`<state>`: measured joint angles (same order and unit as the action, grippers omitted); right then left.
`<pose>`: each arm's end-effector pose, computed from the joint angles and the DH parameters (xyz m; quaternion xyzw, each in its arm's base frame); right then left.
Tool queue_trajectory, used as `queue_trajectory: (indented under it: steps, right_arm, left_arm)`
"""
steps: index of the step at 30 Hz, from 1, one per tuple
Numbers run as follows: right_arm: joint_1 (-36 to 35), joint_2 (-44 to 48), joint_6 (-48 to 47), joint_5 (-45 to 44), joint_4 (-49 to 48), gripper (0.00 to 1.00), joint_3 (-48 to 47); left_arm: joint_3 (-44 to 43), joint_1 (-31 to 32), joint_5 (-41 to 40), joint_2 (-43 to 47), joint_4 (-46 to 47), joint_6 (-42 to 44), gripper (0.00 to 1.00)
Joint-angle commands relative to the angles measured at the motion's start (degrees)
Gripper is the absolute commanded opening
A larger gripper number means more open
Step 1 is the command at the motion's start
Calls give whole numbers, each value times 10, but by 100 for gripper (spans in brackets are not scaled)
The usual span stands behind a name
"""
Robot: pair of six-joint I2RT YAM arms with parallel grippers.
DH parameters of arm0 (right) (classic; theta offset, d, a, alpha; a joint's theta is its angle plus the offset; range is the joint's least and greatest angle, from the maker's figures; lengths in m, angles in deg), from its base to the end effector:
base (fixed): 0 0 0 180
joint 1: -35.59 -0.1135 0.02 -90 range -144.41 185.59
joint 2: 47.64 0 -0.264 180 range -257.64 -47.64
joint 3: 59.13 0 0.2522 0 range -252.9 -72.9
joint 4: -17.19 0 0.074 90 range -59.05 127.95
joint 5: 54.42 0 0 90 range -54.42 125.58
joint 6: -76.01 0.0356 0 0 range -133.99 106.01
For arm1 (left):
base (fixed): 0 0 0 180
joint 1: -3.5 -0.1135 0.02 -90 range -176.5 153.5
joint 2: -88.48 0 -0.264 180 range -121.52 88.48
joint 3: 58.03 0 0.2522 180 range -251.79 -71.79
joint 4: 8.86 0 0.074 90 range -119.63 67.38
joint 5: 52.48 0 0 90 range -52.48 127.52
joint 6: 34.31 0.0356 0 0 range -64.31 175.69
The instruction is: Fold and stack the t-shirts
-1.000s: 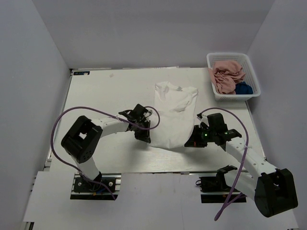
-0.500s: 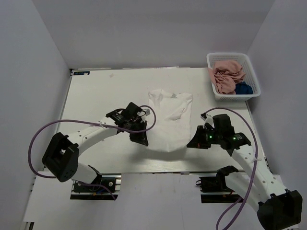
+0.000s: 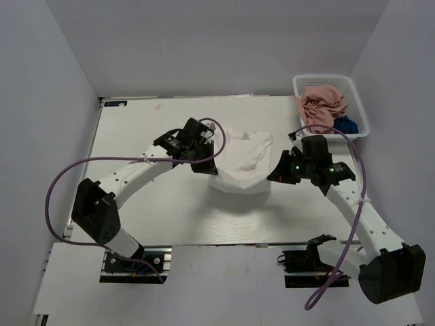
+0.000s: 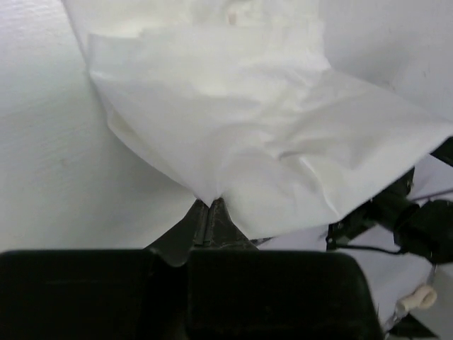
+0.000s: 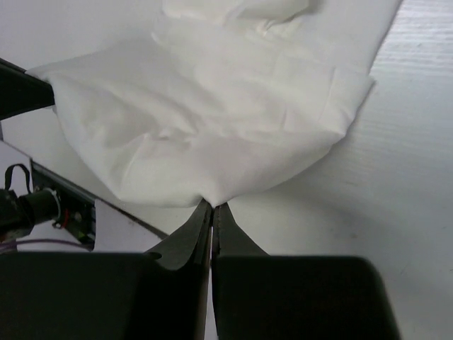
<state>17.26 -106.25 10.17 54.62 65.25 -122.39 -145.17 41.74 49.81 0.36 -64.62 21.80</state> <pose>0.1977 0.0777 0.2853 -0.0193 0.9080 0.2829 0.3085 0.2491 -0.2060 0.2821 0.0668 0.9508 -0.2504 0.1696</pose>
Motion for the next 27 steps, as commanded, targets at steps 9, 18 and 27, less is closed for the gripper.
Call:
queue_trajectory:
  steps: [9, 18, 27]
  right_arm:
    - [59, -110, -39, -24, -46, 0, -117]
    - [109, -174, -60, 27, -77, 0, -153]
    - [140, -245, -60, 72, -113, 0, -193]
  left_arm:
    - [-225, -63, -94, -150, -53, 0, 0]
    - [-337, -98, -75, -213, -53, 29, 0]
    - [-422, -115, -54, -277, -47, 49, 0]
